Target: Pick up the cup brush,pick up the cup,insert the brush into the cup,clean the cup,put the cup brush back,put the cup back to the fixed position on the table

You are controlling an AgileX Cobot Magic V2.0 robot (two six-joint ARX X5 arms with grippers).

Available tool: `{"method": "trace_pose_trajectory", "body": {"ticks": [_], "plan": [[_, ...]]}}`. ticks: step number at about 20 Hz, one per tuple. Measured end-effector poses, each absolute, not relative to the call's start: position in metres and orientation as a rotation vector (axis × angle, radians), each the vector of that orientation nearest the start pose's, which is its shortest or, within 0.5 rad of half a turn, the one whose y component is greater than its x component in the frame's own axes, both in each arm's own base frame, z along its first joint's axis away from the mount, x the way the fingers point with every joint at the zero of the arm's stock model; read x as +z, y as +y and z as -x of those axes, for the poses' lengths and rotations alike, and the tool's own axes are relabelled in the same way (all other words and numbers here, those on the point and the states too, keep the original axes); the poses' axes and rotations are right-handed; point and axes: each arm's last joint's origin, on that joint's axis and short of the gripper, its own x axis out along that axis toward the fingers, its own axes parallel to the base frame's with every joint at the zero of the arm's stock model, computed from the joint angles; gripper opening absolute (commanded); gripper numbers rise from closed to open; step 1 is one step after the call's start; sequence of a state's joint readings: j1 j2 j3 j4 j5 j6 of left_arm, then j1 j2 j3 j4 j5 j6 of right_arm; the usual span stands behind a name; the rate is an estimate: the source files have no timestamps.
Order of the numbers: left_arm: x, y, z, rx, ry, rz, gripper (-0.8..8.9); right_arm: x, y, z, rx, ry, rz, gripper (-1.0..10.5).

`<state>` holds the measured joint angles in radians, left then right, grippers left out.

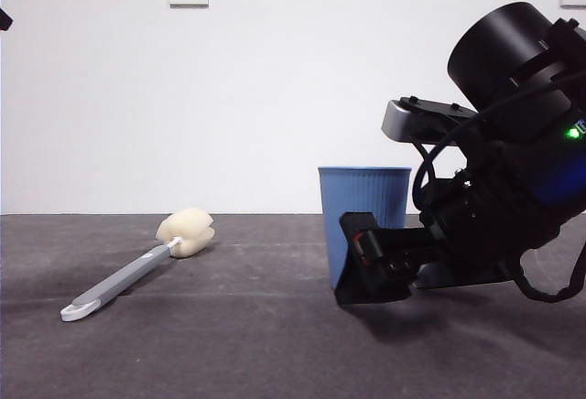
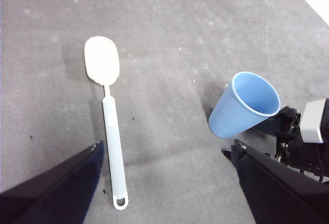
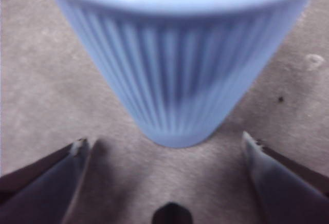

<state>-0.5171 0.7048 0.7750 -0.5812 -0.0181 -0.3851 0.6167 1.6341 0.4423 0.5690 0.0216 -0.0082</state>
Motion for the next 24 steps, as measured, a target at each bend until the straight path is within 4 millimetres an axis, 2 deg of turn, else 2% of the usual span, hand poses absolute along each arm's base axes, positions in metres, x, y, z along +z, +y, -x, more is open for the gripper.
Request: {"method": "trace_pose_trajectory", "body": {"ticks": [7, 11, 15, 21, 24], "plan": [[0.304, -0.070, -0.125, -0.384, 0.584, 0.233, 4.17, 0.113, 0.147, -0.208, 0.588, 0.629, 0.206, 5.7], [0.304, -0.070, -0.125, -0.383, 0.584, 0.232, 4.17, 0.134, 0.139, -0.197, 0.583, 0.657, 0.207, 5.7], [0.304, -0.071, -0.125, -0.399, 0.589, 0.232, 4.12, 0.174, 0.122, -0.172, 0.575, 0.640, 0.143, 5.7], [0.301, -0.072, -0.122, -0.472, 0.637, 0.225, 4.08, 0.238, 0.081, -0.111, 0.630, 0.571, -0.020, 5.6], [0.298, -0.072, -0.119, -0.525, 0.686, 0.208, 4.08, 0.271, 0.067, -0.091, 0.621, 0.596, -0.036, 5.6]]}}
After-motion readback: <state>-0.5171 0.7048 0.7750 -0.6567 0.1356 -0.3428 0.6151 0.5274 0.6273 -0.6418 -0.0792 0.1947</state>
